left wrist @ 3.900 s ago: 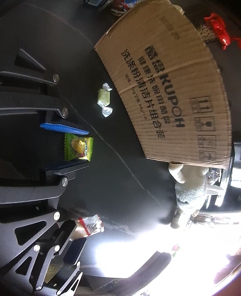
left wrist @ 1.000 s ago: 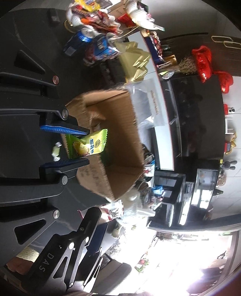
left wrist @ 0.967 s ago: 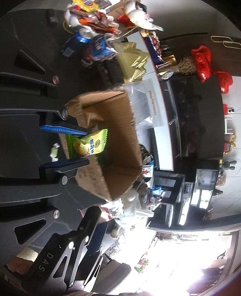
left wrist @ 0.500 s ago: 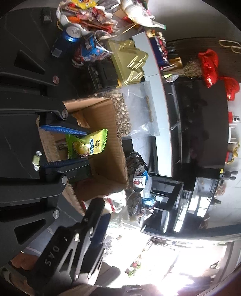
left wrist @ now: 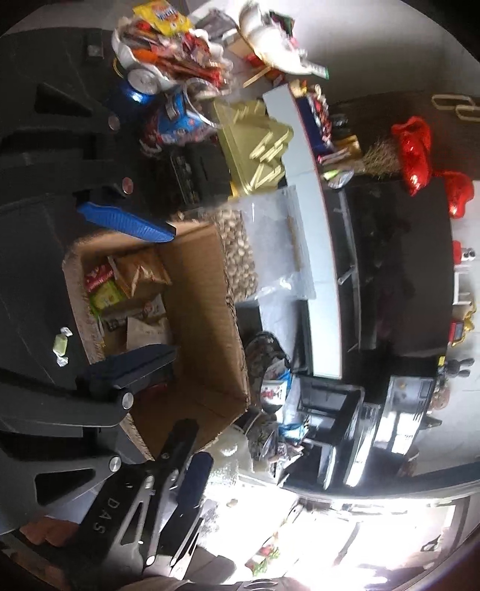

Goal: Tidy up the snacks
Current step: 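Withdraw both tools and move the right tool to the pale green candy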

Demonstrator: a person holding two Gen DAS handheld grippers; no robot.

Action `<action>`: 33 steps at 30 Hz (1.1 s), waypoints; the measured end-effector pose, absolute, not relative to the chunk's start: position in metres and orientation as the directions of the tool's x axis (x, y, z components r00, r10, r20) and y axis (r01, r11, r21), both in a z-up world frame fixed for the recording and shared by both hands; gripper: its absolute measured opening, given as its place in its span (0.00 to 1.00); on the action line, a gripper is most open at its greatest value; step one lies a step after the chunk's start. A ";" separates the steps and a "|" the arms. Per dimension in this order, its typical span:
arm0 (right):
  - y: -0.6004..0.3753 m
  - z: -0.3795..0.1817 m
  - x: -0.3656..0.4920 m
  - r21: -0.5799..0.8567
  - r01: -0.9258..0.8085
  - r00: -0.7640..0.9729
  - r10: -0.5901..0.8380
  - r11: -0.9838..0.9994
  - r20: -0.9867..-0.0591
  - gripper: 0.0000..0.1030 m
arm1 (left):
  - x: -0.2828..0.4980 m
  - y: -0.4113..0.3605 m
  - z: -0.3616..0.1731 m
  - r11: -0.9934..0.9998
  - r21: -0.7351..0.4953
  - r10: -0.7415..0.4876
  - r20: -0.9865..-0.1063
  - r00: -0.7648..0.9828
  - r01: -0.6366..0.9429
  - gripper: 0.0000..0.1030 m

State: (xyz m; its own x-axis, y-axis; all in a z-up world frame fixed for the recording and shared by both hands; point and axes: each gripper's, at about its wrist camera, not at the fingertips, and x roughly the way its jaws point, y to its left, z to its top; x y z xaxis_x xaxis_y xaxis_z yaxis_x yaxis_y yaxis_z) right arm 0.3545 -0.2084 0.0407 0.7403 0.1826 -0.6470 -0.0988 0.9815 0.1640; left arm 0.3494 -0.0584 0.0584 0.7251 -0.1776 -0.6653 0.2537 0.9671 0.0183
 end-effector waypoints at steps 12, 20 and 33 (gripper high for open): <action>-0.187 0.040 0.305 0.130 -0.178 0.760 0.220 0.975 -0.612 0.52 | 0.287 -0.034 0.060 0.988 0.062 -0.075 -0.612 0.787 0.142 0.70; -0.168 0.025 0.276 0.117 -0.246 0.747 0.265 0.962 -0.610 0.52 | 0.260 -0.015 0.034 0.994 -0.015 -0.093 -0.645 0.759 0.109 0.73; -0.160 -0.027 0.266 0.125 -0.271 0.690 0.283 0.954 -0.666 0.52 | 0.249 -0.008 -0.023 0.997 -0.028 -0.067 -0.705 0.707 0.067 0.73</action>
State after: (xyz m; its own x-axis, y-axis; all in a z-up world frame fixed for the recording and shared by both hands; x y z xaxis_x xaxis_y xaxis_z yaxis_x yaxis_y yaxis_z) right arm 0.2657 -0.1601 -0.0270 0.6901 0.2831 -0.6660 -0.2710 0.9544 0.1249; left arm 0.2494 -0.0078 -0.0225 0.7065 -0.0668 -0.7045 0.0669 0.9974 -0.0275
